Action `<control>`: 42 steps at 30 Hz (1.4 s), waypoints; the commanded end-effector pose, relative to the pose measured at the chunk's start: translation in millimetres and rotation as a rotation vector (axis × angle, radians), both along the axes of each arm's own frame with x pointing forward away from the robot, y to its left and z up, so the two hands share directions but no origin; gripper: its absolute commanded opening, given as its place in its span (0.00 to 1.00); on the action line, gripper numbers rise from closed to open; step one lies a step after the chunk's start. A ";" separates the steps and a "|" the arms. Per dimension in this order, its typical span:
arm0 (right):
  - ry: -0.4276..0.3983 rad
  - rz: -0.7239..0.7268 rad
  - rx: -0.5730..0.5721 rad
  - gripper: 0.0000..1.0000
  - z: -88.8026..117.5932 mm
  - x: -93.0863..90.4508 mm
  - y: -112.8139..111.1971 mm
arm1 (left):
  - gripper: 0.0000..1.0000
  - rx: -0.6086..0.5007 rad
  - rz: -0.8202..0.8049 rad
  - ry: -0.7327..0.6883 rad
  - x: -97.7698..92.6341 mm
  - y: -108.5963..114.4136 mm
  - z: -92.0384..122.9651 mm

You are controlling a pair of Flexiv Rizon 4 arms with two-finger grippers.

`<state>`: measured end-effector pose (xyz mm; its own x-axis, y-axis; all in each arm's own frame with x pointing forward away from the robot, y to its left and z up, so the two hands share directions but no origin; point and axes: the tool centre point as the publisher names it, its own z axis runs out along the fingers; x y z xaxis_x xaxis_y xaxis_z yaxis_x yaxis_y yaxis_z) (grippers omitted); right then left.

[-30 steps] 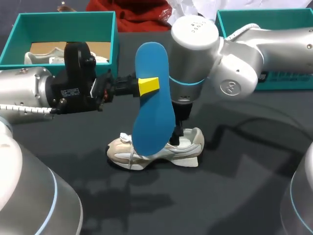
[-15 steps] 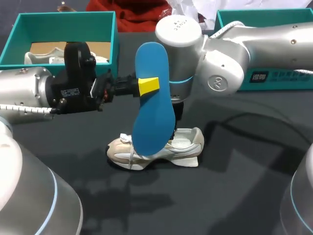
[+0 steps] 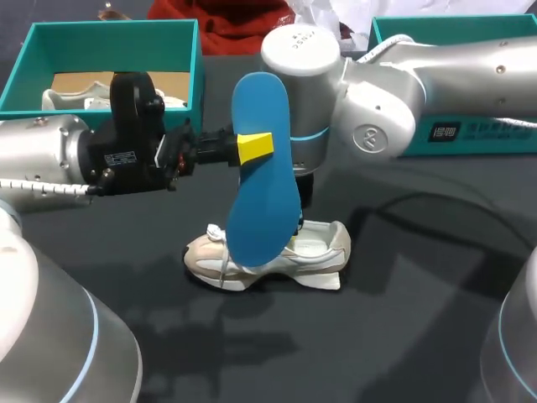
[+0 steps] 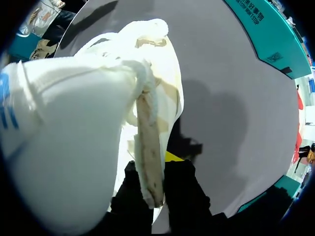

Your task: Take the shoe out of the shoebox, open the shoe tongue, remove and reinsert the insole, then place the shoe into the shoebox

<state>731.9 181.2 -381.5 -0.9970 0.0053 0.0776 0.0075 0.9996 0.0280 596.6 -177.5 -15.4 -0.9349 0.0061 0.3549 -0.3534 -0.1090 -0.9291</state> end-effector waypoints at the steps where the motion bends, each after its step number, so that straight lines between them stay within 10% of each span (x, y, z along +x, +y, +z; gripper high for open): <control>1: 0.020 -0.055 -0.017 0.00 11.1 0.7 -6.4 | 0.00 0.002 0.017 0.001 -4.9 -7.4 6.1; 12: -0.004 -0.489 0.020 0.00 41.2 -8.9 -29.1 | 0.00 0.002 0.017 0.001 -4.9 -7.4 6.1; 27: -0.004 -0.489 0.020 0.00 41.2 -8.9 -29.1 | 0.00 0.002 0.017 0.001 -4.9 -7.4 6.1; 42: 0.016 -1.099 0.011 0.00 53.0 -18.9 -36.5 | 0.00 0.002 0.017 0.001 -4.9 -7.4 6.1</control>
